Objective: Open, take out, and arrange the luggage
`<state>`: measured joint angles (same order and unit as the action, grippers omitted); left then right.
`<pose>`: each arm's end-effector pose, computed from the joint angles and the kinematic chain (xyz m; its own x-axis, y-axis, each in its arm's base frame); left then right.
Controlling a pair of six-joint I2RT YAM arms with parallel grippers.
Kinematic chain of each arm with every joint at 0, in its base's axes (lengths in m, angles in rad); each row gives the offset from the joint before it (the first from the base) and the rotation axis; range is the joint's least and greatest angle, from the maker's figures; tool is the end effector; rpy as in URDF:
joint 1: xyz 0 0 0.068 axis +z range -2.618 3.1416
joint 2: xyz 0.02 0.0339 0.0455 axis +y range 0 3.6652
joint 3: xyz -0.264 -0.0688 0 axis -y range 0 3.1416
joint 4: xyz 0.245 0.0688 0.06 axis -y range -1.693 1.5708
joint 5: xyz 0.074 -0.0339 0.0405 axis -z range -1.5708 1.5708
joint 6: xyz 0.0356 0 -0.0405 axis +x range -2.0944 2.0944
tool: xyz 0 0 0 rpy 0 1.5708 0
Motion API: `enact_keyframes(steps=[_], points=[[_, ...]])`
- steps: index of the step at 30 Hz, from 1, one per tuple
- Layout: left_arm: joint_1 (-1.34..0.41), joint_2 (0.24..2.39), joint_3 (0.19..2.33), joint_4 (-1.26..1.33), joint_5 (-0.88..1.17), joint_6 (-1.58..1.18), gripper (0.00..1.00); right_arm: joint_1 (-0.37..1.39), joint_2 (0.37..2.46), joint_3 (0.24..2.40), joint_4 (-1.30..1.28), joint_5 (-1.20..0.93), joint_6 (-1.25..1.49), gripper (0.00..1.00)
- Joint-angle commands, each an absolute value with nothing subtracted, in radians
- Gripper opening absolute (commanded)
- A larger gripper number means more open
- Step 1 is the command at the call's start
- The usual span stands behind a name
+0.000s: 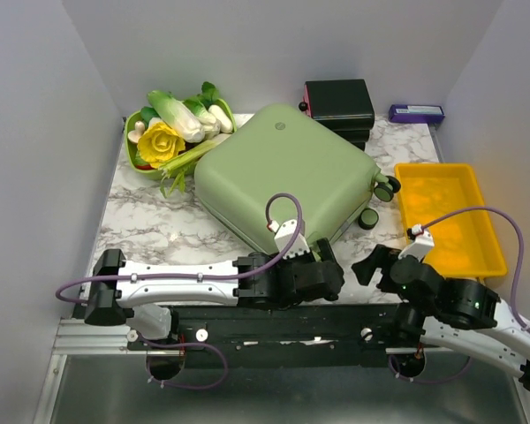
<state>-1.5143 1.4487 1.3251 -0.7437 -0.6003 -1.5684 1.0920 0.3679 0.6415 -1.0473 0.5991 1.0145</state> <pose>0.0373 -0.3036 0.3260 -0.8033 -0.4096 -0.4323 -0.0411 0.7624 -0.6459 0.0488 0.0505 0.2602 -0.6346 0.2996 -0.7124 -0.0155 0.9166 0.3994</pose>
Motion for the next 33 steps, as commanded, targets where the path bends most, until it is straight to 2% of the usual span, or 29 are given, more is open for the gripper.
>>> enact_keyframes(steps=[1, 9, 14, 19, 20, 22, 23, 25, 26, 28, 29, 31, 33], points=[[-1.519, 1.492, 1.365, -0.888, -0.707, -1.718, 0.99, 1.095, 0.298, 0.615, -1.006, 0.655, 1.034, 1.0], [-1.476, 1.577, 1.43, -0.911, -0.799, -1.81, 0.99, 1.097, 0.281, 0.592, -0.953, 0.64, 0.988, 1.0], [-1.433, 1.617, 1.45, -0.839, -0.736, -1.738, 0.99, 1.097, 0.308, 0.584, -0.954, 0.627, 0.977, 1.0], [-1.402, 1.677, 1.506, -0.925, -0.698, -1.746, 0.96, 1.095, 0.282, 0.572, -0.951, 0.623, 0.977, 1.0], [-1.402, 1.683, 1.512, -0.93, -0.695, -1.743, 0.9, 1.095, 0.275, 0.568, -0.951, 0.624, 0.977, 1.0], [-1.402, 1.704, 1.519, -0.917, -0.68, -1.712, 0.85, 1.097, 0.258, 0.554, -0.945, 0.63, 0.976, 1.0], [-1.402, 1.713, 1.523, -0.913, -0.664, -1.7, 0.76, 1.097, 0.252, 0.551, -0.945, 0.632, 0.977, 1.0], [-1.399, 1.742, 1.545, -0.914, -0.643, -1.662, 0.67, 1.097, 0.242, 0.543, -0.933, 0.627, 0.965, 1.0], [-1.394, 1.752, 1.555, -0.922, -0.625, -1.655, 0.43, 1.095, 0.239, 0.54, -0.928, 0.621, 0.959, 1.0], [-1.391, 1.764, 1.583, -0.948, -0.618, -1.634, 0.16, 1.097, 0.227, 0.525, -0.893, 0.586, 0.922, 1.0], [-1.39, 1.766, 1.588, -0.954, -0.62, -1.629, 0.0, 1.097, 0.213, 0.516, -0.876, 0.572, 0.907, 1.0], [-1.391, 1.746, 1.579, -0.912, -0.62, -1.6, 0.0, 1.097, 0.195, 0.471, -0.803, 0.528, 0.842, 1.0], [-1.391, 1.694, 1.543, -0.817, -0.591, -1.435, 0.0, 1.097, 0.161, 0.439, -0.726, 0.499, 0.799, 1.0]])
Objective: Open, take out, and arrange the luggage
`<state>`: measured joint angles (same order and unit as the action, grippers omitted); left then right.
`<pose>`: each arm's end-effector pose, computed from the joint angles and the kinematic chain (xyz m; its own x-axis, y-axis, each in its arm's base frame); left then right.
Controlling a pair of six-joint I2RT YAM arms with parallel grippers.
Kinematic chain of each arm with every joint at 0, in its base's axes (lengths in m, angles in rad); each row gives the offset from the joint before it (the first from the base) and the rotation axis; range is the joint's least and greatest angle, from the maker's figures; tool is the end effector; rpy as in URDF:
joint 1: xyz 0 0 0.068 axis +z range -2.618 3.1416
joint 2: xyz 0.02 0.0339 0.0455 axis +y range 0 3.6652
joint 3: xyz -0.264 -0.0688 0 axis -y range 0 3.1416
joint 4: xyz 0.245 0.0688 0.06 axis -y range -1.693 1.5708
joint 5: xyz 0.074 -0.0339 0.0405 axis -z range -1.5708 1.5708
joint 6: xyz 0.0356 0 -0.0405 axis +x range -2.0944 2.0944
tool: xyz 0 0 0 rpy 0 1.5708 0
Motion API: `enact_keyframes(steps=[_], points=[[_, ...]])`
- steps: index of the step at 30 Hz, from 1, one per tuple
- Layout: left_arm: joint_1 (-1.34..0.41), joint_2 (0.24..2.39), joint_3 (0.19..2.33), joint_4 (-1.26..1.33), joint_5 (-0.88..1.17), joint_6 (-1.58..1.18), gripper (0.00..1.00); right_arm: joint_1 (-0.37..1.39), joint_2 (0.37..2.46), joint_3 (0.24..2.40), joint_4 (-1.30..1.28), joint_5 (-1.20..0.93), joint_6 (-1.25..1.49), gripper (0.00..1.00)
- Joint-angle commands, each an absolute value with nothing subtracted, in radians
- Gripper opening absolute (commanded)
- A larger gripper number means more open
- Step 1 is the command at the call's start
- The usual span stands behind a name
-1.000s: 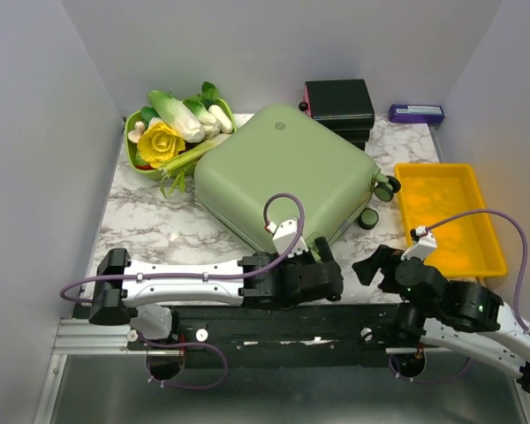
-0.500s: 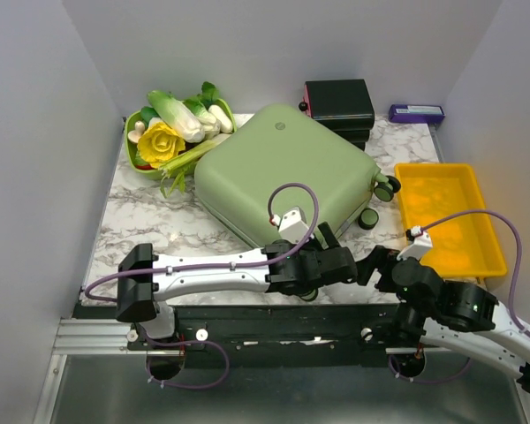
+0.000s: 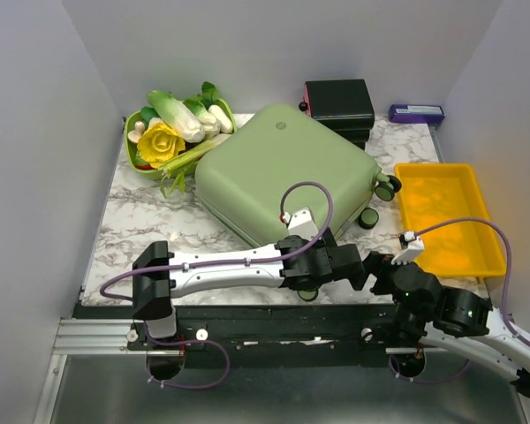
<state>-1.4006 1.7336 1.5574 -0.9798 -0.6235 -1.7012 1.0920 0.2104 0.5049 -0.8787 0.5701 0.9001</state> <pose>0.0808 -0.3473 0.2960 -0.7336 -0.4836 -0.4774 -0.2526 0.8463 -0.4691 0.0473 0.0494 0.2398 -0.5808 0.3126 -0.7516 -0.1364 0.8729 0.4685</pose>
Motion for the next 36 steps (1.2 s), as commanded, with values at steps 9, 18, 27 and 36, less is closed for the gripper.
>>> enact_keyframes(steps=[9, 18, 27, 36], points=[[-1.35, 1.436, 1.215, -0.291, -0.291, -0.996, 0.0, 1.097, 0.015, 0.215, -0.325, 0.198, 0.491, 0.99], [-1.338, 1.316, 1.131, -0.322, -0.21, -1.0, 0.0, 1.097, 0.316, 0.106, 0.153, 0.005, 0.325, 0.83], [-1.338, 1.318, 1.115, -0.296, -0.221, -1.182, 0.0, 1.1, 0.606, 0.034, 0.594, 0.109, 0.363, 0.73], [-1.345, 1.438, 1.216, -0.324, -0.322, -1.396, 0.0, 1.13, 0.523, -0.037, 0.643, 0.238, 0.33, 0.73]])
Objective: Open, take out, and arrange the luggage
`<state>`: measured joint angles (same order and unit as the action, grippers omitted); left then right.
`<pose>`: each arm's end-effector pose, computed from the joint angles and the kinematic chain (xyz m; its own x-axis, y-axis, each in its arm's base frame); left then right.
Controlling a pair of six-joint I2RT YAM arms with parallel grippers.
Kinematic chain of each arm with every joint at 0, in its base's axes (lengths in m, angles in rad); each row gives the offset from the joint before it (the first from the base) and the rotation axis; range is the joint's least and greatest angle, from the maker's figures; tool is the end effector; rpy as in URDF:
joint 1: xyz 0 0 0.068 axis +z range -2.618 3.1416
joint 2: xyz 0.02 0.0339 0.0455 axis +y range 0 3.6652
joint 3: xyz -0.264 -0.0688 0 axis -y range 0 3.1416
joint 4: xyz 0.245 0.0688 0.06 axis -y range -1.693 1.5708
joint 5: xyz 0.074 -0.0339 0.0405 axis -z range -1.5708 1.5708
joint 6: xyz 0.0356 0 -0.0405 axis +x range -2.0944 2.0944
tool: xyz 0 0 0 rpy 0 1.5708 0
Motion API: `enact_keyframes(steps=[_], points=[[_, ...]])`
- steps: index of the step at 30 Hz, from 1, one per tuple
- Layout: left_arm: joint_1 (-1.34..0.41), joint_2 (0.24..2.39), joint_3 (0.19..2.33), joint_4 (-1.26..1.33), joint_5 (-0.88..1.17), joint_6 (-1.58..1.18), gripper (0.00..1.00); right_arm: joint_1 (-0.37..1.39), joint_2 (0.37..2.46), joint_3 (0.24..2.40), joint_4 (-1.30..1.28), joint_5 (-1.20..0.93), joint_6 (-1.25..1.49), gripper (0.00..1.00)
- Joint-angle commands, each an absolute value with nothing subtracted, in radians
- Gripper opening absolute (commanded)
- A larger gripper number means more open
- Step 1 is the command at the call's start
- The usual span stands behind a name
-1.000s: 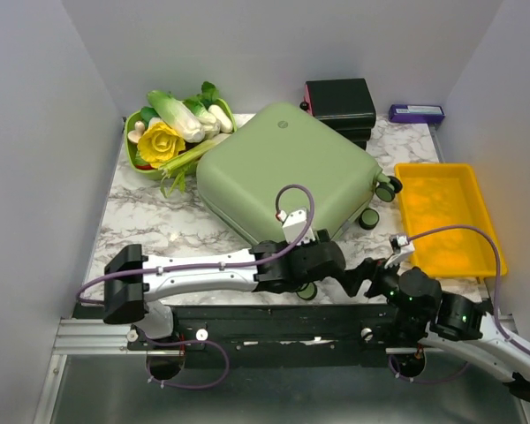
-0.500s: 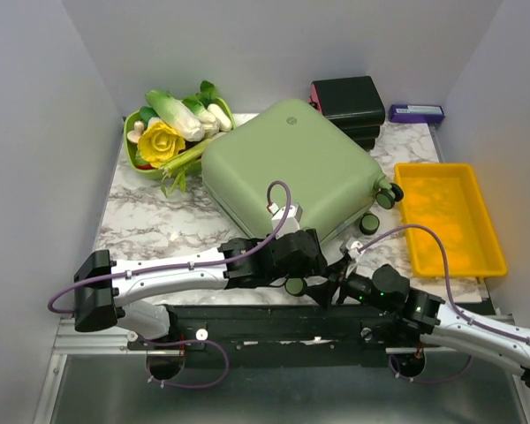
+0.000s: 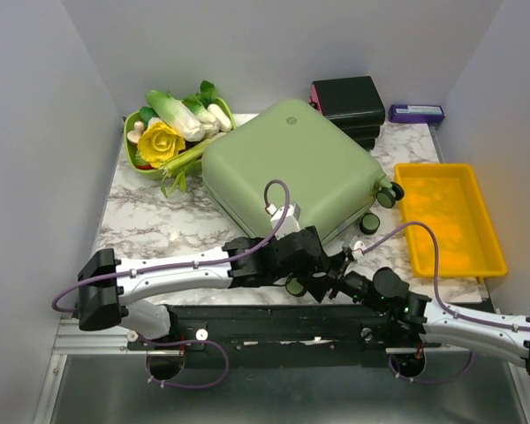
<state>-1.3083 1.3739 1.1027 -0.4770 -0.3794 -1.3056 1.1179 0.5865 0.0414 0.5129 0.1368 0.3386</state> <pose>0.0903 -0.2853 0.2917 -0.8440 -0.3134 -0.4353 0.0463 0.7659 -0.6413 0.0700 0.1327 0.1804 -0.2894 0.1574 -0.9442 -0.7793 0.5341 0.3279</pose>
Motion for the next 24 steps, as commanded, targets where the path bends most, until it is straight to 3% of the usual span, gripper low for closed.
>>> enact_keyframes(steps=[1, 8, 11, 16, 20, 24], points=[[-1.345, 1.46, 1.268, -0.348, -0.336, -1.393, 0.0, 1.129, 0.514, -0.04, 0.62, 0.25, 0.333, 0.73], [-1.351, 1.626, 1.456, -0.394, -0.413, -1.397, 0.0, 1.135, 0.469, -0.069, 0.597, 0.308, 0.357, 0.73], [-1.351, 1.649, 1.494, -0.4, -0.434, -1.401, 0.0, 1.14, 0.44, -0.057, 0.477, 0.444, 0.388, 0.73], [-1.35, 1.606, 1.461, -0.463, -0.524, -1.455, 0.0, 1.14, 0.292, -0.003, 0.037, 0.679, 0.699, 0.73], [-1.347, 1.554, 1.408, -0.443, -0.581, -1.476, 0.0, 1.138, 0.194, -0.043, 0.003, 0.628, 0.713, 0.75], [-1.347, 1.52, 1.404, -0.452, -0.618, -1.47, 0.0, 1.138, 0.135, -0.095, 0.134, 0.543, 0.522, 0.75]])
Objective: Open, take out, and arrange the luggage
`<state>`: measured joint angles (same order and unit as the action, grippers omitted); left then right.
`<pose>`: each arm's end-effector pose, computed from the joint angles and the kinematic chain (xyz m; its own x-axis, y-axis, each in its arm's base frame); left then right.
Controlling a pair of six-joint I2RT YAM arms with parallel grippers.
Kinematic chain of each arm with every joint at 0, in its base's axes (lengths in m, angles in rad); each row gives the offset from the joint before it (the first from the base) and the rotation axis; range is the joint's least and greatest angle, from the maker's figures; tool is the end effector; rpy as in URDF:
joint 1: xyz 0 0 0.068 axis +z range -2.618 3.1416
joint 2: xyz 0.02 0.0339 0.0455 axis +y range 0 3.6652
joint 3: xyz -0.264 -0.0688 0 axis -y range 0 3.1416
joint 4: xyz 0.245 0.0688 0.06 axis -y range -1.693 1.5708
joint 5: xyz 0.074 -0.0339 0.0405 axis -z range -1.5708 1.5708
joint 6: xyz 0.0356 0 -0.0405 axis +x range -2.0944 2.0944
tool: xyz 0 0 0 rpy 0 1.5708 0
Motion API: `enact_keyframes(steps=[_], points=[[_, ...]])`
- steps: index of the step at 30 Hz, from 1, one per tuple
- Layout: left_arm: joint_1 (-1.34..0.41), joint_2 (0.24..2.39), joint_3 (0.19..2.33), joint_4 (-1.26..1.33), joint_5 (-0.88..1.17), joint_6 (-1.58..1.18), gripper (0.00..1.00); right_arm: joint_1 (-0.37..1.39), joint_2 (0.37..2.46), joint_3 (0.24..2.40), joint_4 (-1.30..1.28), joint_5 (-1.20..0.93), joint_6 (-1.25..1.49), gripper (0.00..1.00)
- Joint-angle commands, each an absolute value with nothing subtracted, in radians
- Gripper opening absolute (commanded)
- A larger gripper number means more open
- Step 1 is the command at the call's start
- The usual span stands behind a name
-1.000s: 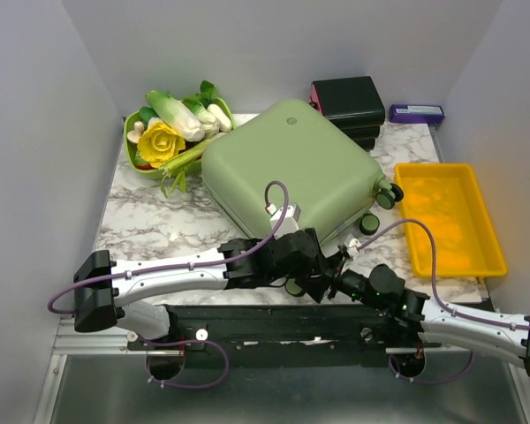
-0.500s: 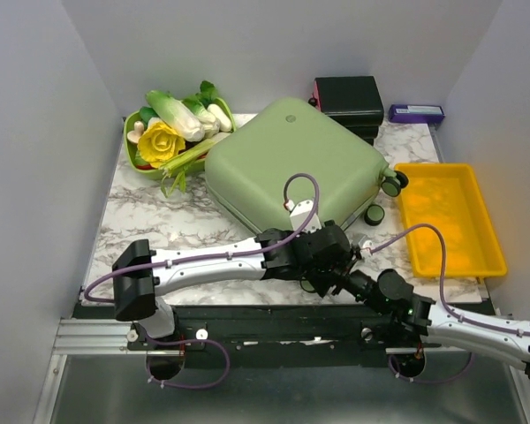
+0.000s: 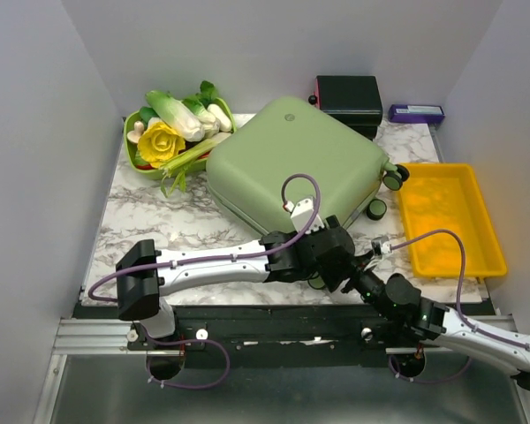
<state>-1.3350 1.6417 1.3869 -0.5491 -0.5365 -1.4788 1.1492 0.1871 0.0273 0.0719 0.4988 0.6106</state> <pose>0.1026 -0.3492 0.2978 -0.7651 -0.4790 -0.4302 -0.0983 0.7473 -0.6572 0.0634 0.0997 0.1736 -0.3770 0.3897 -0.8402 -0.4761 0.6966 0.5367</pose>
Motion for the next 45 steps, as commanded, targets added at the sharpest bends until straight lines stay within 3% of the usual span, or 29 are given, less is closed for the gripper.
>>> enact_keyframes(steps=[1, 16, 23, 30, 34, 45], points=[[-1.347, 1.514, 1.398, -0.449, -0.618, -1.474, 0.0, 1.14, 0.13, -0.103, 0.167, 0.519, 0.494, 0.74], [-1.342, 1.536, 1.486, -0.439, -0.663, -1.445, 0.0, 1.14, 0.44, -0.12, 0.437, 0.469, 0.485, 0.7], [-1.333, 1.539, 1.532, -0.465, -0.707, -1.42, 0.0, 1.14, 0.301, -0.126, 0.345, 0.479, 0.456, 0.71], [-1.318, 1.528, 1.512, -0.439, -0.715, -1.433, 0.0, 1.14, 0.017, -0.126, 0.063, 0.434, 0.532, 0.74], [-1.312, 1.535, 1.558, -0.443, -0.742, -1.402, 0.0, 1.138, 0.003, -0.144, 0.052, 0.431, 0.581, 0.74], [-1.282, 1.549, 1.602, -0.472, -0.781, -1.388, 0.0, 1.157, 0.525, -0.1, 0.34, 0.544, 0.611, 0.75]])
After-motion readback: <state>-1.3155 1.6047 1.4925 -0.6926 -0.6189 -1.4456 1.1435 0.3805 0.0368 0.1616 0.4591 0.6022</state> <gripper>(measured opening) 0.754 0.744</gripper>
